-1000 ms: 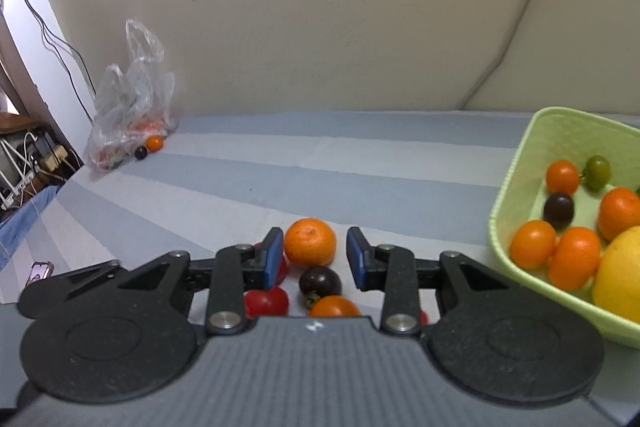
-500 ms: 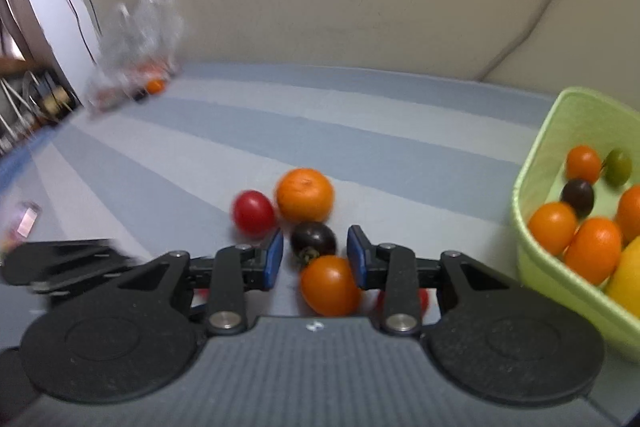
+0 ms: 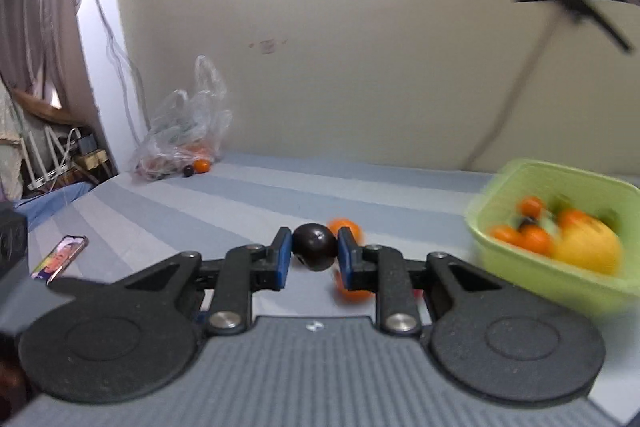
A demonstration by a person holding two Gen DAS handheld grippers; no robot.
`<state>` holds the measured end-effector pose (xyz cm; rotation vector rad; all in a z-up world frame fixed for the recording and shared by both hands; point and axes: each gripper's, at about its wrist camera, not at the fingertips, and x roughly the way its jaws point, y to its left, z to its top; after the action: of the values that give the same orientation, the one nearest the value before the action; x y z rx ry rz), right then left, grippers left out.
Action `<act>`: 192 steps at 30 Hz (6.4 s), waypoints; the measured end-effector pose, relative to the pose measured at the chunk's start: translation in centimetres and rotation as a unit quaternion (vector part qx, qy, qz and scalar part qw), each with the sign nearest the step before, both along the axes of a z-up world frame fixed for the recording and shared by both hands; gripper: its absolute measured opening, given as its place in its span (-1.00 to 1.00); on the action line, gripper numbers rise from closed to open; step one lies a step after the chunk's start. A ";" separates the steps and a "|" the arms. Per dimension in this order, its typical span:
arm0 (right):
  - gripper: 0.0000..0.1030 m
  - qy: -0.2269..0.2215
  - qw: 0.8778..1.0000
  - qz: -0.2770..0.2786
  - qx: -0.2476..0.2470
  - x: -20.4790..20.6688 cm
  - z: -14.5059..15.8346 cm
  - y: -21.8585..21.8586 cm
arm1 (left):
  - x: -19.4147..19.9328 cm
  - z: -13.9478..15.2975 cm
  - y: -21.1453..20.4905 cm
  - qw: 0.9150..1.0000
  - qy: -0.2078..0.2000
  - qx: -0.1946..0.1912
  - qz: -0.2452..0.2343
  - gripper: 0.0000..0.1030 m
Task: Organize fruits
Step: 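Grasp a red cherry tomato with the left gripper while the right grasps a dark tomato, then carry both tomatoes into the green basin and open both grippers, then grasp a red tomato with the left gripper while the right grasps an orange tomato, then carry both tomatoes into the green basin and open both grippers, then move both open grippers back toward the last tangerine and red tomato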
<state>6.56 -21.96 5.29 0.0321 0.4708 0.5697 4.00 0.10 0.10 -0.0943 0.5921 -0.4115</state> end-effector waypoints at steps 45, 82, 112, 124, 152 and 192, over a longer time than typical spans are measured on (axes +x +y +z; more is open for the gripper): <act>-0.01 -0.121 0.969 -0.181 0.112 3.1 -1.1 -15.2 | 9.1 7.4 -4.9 0.999 -0.029 -0.040 0.014 -0.20; -0.35 -0.032 0.989 0.050 -0.134 1.2 -3.5 1.4 | 6.6 0.4 -1.3 0.999 0.023 0.033 0.005 -0.43; -0.36 -0.025 0.994 -0.088 -0.066 -4.6 -3.2 -8.1 | 1.4 1.4 -12.8 0.986 -0.006 0.090 -0.142 -0.43; -0.35 -0.070 0.980 -0.188 -0.019 5.9 -1.3 -12.3 | 13.9 6.0 -17.9 0.994 -0.030 0.057 -0.092 -0.43; -0.08 -0.119 0.974 -0.188 0.046 2.4 -1.6 -11.0 | 6.0 4.0 -0.8 0.990 -0.043 0.092 0.096 -0.06; -0.06 0.051 0.988 -0.142 0.029 -4.4 -6.2 -1.8 | 1.9 -0.2 -0.2 0.994 0.015 0.071 0.085 0.03</act>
<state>2.19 -23.71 -0.87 0.1808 0.5379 0.3022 5.85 -0.15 -0.12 -0.0137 0.6361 -0.2023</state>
